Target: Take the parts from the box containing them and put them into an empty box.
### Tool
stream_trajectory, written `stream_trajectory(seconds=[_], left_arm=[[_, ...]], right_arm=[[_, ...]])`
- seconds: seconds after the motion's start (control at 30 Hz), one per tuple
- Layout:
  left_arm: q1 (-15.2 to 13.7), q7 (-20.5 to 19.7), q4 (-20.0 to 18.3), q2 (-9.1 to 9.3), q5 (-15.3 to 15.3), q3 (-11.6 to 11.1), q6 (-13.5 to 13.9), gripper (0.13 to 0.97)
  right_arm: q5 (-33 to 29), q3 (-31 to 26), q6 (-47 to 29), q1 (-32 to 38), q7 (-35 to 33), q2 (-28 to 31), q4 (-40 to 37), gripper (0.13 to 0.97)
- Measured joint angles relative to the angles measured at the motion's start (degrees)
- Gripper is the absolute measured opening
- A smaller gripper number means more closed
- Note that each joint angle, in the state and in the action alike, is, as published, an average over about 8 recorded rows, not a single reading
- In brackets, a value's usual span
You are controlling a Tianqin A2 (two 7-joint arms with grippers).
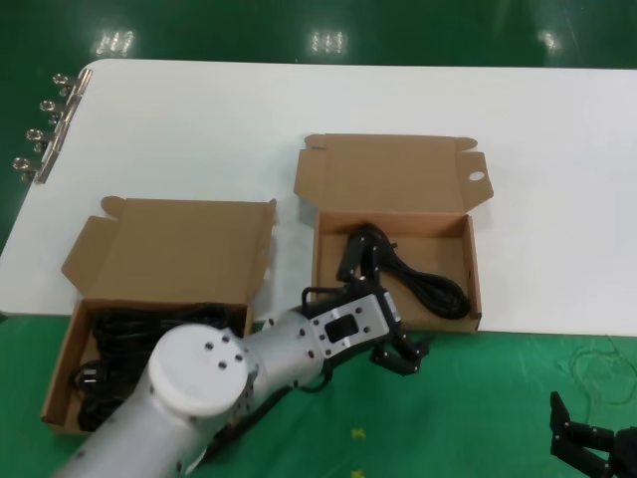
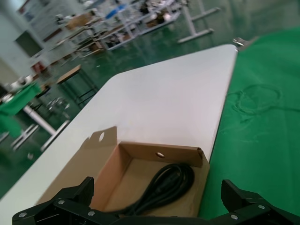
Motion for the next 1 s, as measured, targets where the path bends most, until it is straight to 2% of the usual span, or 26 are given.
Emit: stream_trajectory(seconds=[0.23,1.0], left_arm=[[8.1,-3.4,-6.6,-1.34,-0.8,-5.4,-3.5,0.966],[34.8,-14.7,-28.5,-5.79,-3.6,-23.2,-15.0,0.966]], right_arm=[[0.0,0.0,0.0,0.0,0.0,0.0,0.0,0.966],[0.0,0.0,0.0,0.0,0.0,0.0,0.0,0.966]])
